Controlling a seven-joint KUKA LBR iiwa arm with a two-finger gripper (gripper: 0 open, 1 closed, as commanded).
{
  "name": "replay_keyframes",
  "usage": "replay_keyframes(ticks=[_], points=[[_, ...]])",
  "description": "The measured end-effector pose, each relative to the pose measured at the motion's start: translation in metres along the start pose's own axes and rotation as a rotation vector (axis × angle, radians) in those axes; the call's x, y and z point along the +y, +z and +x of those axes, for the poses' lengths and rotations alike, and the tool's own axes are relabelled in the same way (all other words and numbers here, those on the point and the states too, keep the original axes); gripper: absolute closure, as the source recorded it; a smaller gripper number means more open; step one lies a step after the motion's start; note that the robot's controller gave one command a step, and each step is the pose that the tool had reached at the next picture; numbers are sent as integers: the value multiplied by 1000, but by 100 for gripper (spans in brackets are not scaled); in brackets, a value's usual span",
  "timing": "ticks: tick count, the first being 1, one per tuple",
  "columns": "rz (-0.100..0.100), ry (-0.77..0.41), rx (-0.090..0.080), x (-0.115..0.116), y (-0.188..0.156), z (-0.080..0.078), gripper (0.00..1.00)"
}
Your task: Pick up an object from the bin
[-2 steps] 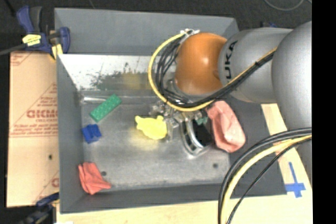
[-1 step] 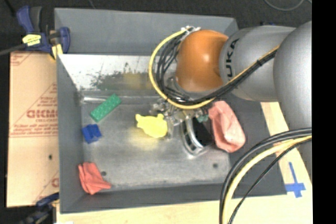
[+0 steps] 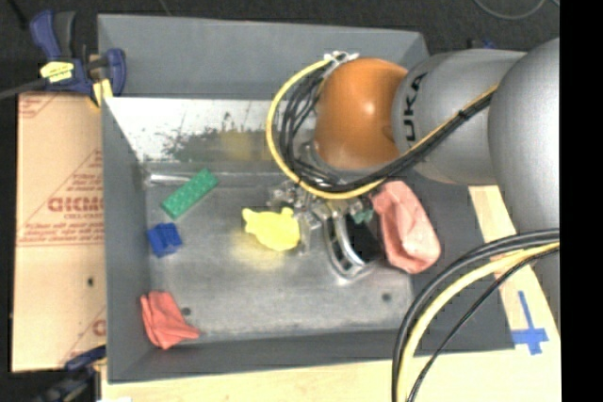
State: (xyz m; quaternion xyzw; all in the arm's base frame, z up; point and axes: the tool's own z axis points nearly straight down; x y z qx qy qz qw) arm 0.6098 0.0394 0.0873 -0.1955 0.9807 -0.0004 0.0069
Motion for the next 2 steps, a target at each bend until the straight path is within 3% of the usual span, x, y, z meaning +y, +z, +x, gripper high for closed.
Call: replay_keyframes(ticks=[2], points=[[-1,-1,0,1,3,2,100]])
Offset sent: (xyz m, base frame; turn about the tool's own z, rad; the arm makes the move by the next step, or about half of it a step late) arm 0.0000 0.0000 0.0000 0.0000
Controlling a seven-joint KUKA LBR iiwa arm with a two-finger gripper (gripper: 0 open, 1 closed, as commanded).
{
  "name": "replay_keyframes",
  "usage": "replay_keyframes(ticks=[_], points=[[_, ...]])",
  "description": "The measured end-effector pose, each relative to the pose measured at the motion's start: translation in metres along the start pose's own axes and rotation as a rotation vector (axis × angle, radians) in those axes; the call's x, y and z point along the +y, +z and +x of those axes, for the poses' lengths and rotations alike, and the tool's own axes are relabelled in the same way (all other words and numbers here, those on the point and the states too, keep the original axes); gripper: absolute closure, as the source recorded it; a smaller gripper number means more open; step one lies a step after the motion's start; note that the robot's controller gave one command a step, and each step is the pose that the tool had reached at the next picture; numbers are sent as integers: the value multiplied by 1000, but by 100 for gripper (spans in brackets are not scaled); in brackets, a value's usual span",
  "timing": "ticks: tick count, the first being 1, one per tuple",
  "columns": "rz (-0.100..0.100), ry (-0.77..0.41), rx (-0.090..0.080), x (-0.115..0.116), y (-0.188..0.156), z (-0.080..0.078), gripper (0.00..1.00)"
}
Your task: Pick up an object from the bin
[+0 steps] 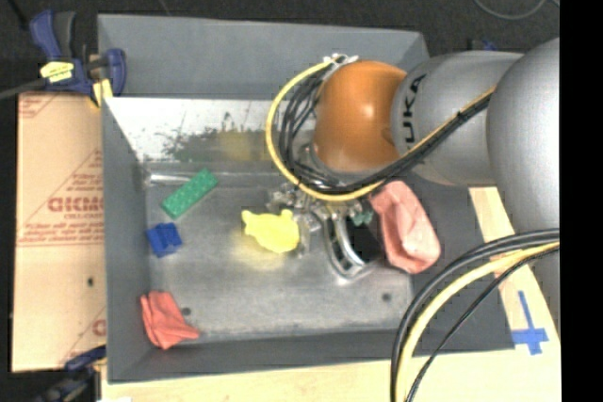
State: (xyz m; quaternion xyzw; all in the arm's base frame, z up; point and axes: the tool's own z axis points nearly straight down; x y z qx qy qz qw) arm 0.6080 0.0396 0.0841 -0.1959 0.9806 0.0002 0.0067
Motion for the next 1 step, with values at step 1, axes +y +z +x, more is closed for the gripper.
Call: replay_keyframes(ticks=[1], points=[[0,1,0,0,0,0,100]])
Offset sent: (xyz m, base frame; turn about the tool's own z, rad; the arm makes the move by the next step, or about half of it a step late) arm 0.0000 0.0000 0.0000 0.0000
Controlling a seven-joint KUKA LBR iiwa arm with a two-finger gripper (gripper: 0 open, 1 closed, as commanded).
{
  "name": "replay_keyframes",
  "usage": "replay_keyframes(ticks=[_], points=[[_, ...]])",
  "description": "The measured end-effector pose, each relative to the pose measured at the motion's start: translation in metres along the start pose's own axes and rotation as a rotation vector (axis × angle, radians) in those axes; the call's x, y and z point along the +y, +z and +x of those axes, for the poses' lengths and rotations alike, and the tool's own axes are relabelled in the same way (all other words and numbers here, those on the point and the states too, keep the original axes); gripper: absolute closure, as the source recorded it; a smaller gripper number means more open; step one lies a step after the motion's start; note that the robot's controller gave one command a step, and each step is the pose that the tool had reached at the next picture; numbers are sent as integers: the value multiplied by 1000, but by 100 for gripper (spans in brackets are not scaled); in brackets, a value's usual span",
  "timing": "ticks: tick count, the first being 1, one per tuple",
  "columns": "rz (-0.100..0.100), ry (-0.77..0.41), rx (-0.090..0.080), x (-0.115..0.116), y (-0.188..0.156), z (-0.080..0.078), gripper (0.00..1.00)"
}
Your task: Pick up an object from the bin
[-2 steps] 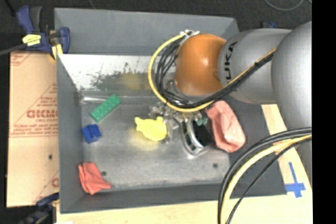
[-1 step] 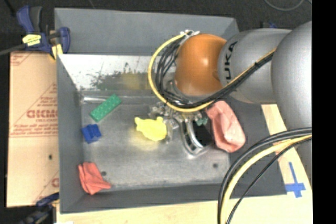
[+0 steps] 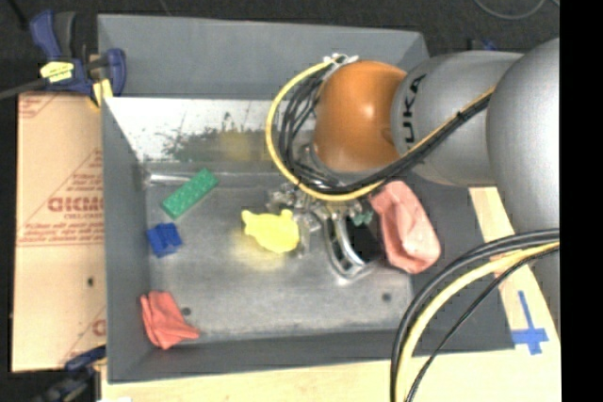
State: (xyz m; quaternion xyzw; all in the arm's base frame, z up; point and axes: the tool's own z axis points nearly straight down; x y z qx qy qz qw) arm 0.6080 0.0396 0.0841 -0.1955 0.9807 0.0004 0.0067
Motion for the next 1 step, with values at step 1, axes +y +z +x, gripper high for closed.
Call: replay_keyframes(ticks=[1], points=[[0,1,0,0,0,0,100]])
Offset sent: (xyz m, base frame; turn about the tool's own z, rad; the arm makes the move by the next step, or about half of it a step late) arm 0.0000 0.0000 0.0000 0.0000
